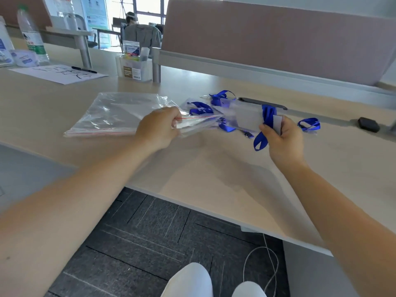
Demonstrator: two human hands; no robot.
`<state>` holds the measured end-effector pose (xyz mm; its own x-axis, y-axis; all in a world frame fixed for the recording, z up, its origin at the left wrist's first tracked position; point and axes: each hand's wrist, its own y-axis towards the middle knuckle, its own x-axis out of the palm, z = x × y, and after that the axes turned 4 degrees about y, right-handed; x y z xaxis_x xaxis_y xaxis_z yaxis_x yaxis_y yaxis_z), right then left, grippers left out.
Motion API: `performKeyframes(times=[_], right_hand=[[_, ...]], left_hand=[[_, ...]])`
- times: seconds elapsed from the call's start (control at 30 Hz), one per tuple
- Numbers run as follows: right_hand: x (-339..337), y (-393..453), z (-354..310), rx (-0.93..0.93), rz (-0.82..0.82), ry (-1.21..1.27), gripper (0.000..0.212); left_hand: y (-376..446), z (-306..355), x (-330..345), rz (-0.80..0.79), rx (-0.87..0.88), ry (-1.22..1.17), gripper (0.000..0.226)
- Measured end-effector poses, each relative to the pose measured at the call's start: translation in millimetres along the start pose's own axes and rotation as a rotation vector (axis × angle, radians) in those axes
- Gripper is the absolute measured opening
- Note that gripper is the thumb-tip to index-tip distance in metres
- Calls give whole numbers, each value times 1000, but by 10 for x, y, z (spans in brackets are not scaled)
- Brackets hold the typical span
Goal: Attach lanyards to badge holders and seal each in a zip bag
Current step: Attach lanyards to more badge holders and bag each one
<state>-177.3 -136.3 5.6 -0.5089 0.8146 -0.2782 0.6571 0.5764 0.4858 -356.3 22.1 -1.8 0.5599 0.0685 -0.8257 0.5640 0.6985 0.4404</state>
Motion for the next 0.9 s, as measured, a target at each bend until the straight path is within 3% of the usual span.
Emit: performKeyframes(times=[0.1,0.3,0.5,0.57,0.63,0.77,0.9], right_hand=[[-335,-56,9,16,65,9,29],[-895,-144,-8,31,122,73,1],[-1241,-186,19,12,56,-3,26],[-1330,-207,41,12,58,-34,18],[-1421,-226,75,-2,57,-80,11],[-1587,-238,153,-10,38,-228,25],[-1665,-238,178,-70,22,-466,14]], left_hand=[[33,299,150,-42,78,25,28],[94,934,406,-109,161,20,31],[118,1461,533,-154,250,-53,32],[121,1590,573,-181,292,-111,37],[116,1706,614,-232,331,-178,40],[134,1841,661,-280,380,-241,43],[134,1883,660,-290,408,-276,46]])
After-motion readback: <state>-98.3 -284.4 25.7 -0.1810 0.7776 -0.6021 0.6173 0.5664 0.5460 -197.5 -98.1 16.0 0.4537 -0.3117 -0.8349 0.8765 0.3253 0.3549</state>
